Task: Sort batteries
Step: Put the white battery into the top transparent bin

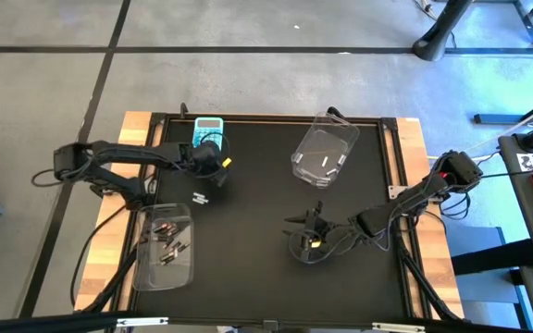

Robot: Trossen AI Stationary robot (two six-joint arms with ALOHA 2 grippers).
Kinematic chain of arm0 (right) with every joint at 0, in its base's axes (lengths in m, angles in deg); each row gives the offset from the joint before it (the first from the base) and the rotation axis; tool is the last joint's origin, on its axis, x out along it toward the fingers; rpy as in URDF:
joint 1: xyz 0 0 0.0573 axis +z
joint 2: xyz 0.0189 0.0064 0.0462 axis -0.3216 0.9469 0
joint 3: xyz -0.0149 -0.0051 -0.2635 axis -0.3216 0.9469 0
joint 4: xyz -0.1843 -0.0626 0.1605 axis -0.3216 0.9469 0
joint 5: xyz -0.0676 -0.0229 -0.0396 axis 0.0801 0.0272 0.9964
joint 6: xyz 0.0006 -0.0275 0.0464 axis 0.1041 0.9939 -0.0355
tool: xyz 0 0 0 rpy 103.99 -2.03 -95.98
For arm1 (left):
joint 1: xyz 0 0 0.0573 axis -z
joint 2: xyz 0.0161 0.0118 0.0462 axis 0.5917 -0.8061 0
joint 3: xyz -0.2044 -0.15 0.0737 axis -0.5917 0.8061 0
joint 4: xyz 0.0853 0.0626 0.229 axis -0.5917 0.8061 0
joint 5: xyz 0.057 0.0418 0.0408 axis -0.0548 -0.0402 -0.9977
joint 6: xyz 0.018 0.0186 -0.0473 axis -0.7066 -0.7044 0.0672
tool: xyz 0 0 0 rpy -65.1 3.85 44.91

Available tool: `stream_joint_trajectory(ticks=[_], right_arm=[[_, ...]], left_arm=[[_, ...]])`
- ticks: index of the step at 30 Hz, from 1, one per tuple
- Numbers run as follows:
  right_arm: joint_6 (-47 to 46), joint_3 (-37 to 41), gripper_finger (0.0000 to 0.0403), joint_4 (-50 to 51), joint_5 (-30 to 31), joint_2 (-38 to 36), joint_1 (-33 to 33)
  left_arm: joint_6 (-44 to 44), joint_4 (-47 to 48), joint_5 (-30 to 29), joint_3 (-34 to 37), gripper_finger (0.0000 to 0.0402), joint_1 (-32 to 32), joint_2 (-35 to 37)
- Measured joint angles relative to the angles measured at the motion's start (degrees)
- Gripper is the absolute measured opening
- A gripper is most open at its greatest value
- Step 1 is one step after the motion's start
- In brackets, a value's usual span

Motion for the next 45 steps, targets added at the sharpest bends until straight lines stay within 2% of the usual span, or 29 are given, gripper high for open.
stream_joint_trajectory(ticks=[12,15,21,26,30,34,39,45], right_arm=[[0.0,0.0,0.0160,0.1,-0.1,0.0,0.0],[0.0,0.0,0.0160,0.1,-0.1,0.0,0.0],[0.0,0.0,0.0160,0.1,-0.1,0.0,0.0],[0.0,0.0,0.0160,0.1,-0.1,0.0,0.0],[0.0,0.0,0.0160,0.1,-0.1,0.0,0.0],[0.0,0.0,0.0160,0.1,-0.1,0.0,0.0],[-0.1,0.0,0.0160,0.1,-0.2,0.0,0.0],[-0.2,-0.1,0.0160,0.1,-0.2,0.0,0.0]], left_arm=[[-4.5,-3.8,3.7,4.6,0.0103,-3.6,-4.7],[-4.8,-4.9,3.8,5.1,0.0128,-3.6,-4.9],[-5.1,-6.3,4.5,5.5,0.0215,-3.5,-4.9],[-11.4,-10.0,1.8,5.7,0.0241,-3.5,-5.2],[-18.9,-13.1,0.9,5.7,0.0233,-3.4,-5.3],[-22.6,-13.2,1.0,5.7,0.0217,-3.9,-5.3],[-22.8,-12.6,1.8,5.6,0.0193,-5.6,-6.6],[-22.3,-12.6,6.4,5.2,0.0146,-7.4,-9.8]])
